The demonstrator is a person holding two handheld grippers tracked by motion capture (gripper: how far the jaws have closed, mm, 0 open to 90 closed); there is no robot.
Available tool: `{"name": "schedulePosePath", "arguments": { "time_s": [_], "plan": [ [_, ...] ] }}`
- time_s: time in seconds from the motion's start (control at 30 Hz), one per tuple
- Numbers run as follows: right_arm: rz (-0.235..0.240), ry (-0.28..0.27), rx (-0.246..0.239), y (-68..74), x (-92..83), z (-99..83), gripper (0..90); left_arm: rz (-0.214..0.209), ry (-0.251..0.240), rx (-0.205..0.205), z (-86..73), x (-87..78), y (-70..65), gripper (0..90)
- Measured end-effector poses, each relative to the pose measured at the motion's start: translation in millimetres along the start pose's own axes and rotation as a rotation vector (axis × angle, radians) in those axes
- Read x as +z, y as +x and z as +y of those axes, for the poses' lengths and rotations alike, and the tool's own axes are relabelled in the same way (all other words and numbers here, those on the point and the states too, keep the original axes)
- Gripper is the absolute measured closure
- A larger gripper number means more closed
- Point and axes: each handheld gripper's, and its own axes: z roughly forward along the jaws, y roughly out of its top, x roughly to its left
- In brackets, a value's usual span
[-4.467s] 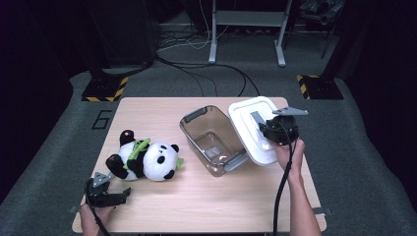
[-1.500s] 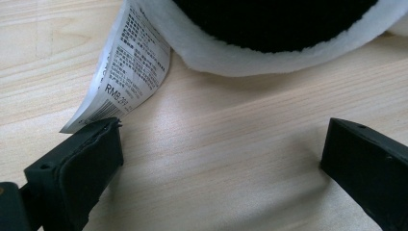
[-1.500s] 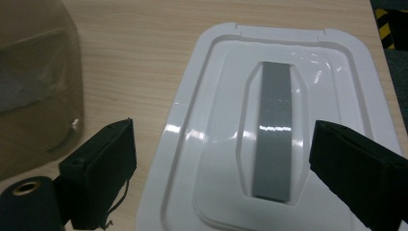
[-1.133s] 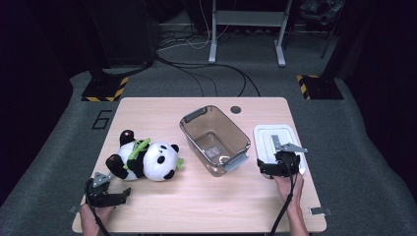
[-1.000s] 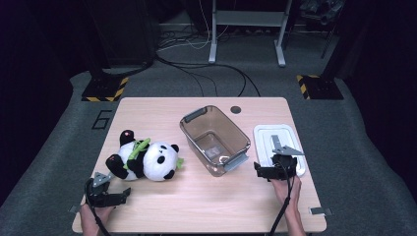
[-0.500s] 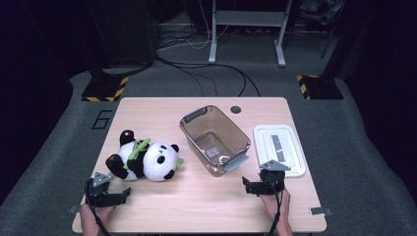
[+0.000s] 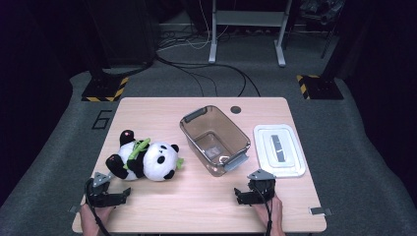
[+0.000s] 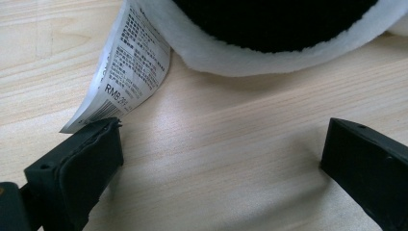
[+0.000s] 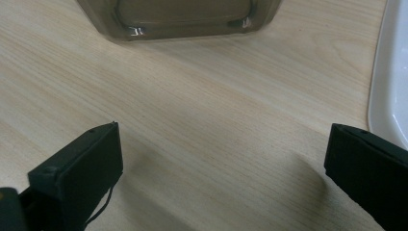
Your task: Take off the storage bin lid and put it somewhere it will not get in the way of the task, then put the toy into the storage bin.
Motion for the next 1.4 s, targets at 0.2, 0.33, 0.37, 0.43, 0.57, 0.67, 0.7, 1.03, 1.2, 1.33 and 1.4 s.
{"name": "schedulePosePath", "arguments": {
  "time_s": [0.2, 0.33, 0.37, 0.43, 0.57, 0.67, 0.7, 1.03, 1.2, 1.33, 1.4],
  "plan": [
    [0.005, 0.02, -0.013, -1.6, 2.3, -0.7, 0.0, 0.001, 0.001, 0.004, 0.1, 0.0, 0.1, 0.1],
    [0.011, 0.021, -0.002, -3.1, 3.0, -0.5, 0.0, 0.009, 0.003, 0.006, 0.2, -0.4, -0.6, 0.1],
    [0.01, 0.019, -0.002, -3.1, 3.0, -0.7, 0.0, 0.013, 0.001, 0.009, 0.2, -0.6, -0.8, 0.0],
    [0.008, 0.02, 0.002, -2.5, 2.9, -0.8, 0.0, 0.007, -0.003, 0.014, -0.3, -2.8, -1.0, 0.2],
    [0.011, 0.021, 0.001, -2.4, 2.9, -0.7, 0.0, -0.012, -0.045, -0.029, 0.4, -14.1, 2.3, 0.0],
    [0.013, 0.021, -0.006, -2.6, 2.9, -0.7, 0.0, -0.021, -0.064, -0.028, 12.6, -34.5, 1.5, 0.0],
    [0.013, 0.021, -0.006, -2.6, 2.9, -0.7, 0.0, -0.029, -0.086, -0.034, 17.2, -40.8, 1.3, 0.0],
    [0.018, 0.021, -0.009, -2.4, 2.9, -0.7, 0.0, -0.065, -0.148, -0.03, 79.6, -78.4, -11.1, 0.0],
    [0.021, 0.019, -0.018, -2.7, 3.5, -0.3, 0.0, -0.087, -0.161, 0.0, 107.8, -68.5, -28.6, 1.4],
    [0.018, 0.022, -0.015, -2.1, 2.9, -0.7, 0.0, -0.106, -0.14, 0.045, 130.0, -51.2, -43.2, 6.7],
    [0.019, 0.022, -0.015, -2.1, 2.9, -0.7, 0.0, -0.094, -0.113, 0.05, 137.3, -37.7, -45.5, 11.6]
  ]
}}
